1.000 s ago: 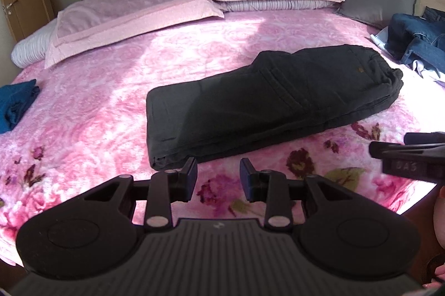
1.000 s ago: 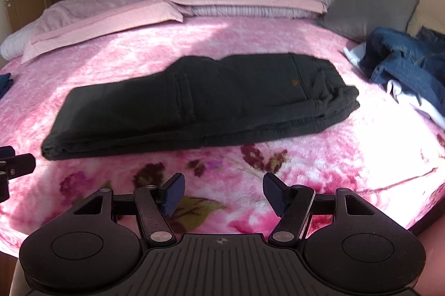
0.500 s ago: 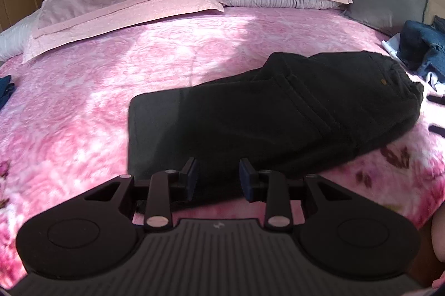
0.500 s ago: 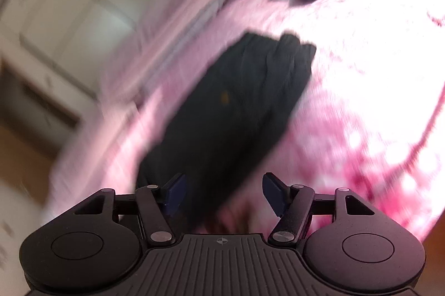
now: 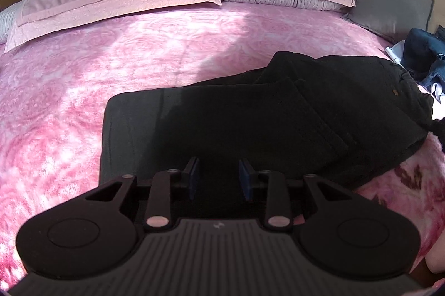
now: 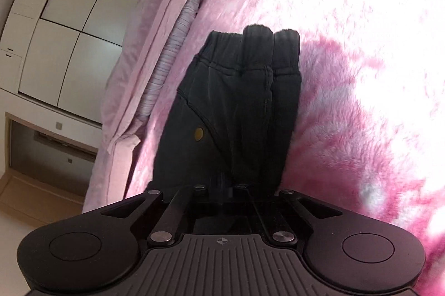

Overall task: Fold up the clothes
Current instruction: 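Grasp the waistband end of the dark grey trousers with the right gripper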

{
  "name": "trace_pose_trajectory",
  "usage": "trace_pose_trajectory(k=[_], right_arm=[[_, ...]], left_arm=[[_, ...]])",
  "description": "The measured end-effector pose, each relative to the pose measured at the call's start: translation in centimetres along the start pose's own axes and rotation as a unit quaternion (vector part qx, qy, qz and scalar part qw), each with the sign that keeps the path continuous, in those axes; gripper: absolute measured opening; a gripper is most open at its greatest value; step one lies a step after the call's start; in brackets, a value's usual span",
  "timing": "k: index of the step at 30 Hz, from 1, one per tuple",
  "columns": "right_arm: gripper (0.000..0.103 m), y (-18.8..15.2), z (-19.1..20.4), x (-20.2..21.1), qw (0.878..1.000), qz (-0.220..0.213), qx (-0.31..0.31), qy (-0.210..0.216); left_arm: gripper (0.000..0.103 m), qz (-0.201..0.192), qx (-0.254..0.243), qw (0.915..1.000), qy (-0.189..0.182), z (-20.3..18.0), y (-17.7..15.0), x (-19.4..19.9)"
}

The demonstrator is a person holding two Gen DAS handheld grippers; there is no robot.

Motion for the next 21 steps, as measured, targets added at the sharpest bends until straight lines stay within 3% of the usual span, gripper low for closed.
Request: trace_pose_trajectory(k=[2, 3, 4, 5, 6, 11, 13, 15, 18, 19, 21], right_arm=[[0.004, 0.6, 0.0, 1.3, 1.0, -0.01, -0.001, 0.0], [0.016, 0.9, 0.0, 1.9, 1.0, -0.016, -0.002, 0.0], [0.059, 1.1, -0.2, 2.3, 1.0, -0.024, -0.007, -0.012], [0.081, 1.4, -0.6, 2.5, 0.999, -0.034, -0.014, -0.025], [0.089, 1.7, -1.1, 2.6, 0.999, -0.038, -0.022, -0.026], [0.087, 2.4, -2.1, 1.1, 0.998, -0.034, -0.048, -0.015], [0.067, 2.5, -1.8, 0.1, 0.998, -0.034, -0.043, -0.026], [0.058, 2.2, -1.9, -1.6, 0.998, -0.031, -0.043, -0.035], [0.055, 1.9, -1.4, -2.9, 0.998, -0.03, -0.023, -0.044], [0.04, 1.7, -1.1, -3.2, 0.998, -0.031, -0.013, -0.05], [0.031, 1.4, -1.2, -3.6, 0.998, -0.032, 0.005, -0.061]], left_arm=[[0.028, -0.004, 0.007, 1.0, 0.002, 0.6, 0.0, 0.6], [0.028, -0.006, 0.012, 0.9999, 0.003, 0.8, 0.0, 0.9], [0.028, -0.008, 0.02, 0.9998, 0.003, 1.2, 0.0, 1.3], [0.028, -0.01, 0.029, 0.9995, 0.003, 1.6, 0.0, 1.7], [0.028, -0.012, 0.037, 0.9992, 0.003, 2.0, -0.1, 2.0], [0.027, -0.019, 0.068, 0.9975, 0.005, 3.8, -0.1, 3.1], [0.027, -0.024, 0.08, 0.9965, 0.002, 4.4, -0.2, 3.5], [0.026, -0.028, 0.093, 0.9952, -0.001, 5.0, -0.3, 3.8], [0.026, -0.028, 0.107, 0.9939, -0.008, 5.6, -0.6, 3.7], [0.026, -0.027, 0.11, 0.9935, -0.01, 5.8, -0.8, 3.6], [0.026, -0.025, 0.122, 0.9921, -0.016, 6.2, -1.2, 3.3]])
Point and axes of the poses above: each gripper's, at about its wrist camera, not at the fingertips, and x roughly against the way its jaws point, z to its left, y to its top, the point moved 6 cm from there along -x, roughly the way its jaws point, and after that the axes turned 12 degrees about -y, right-handed, at the moved point
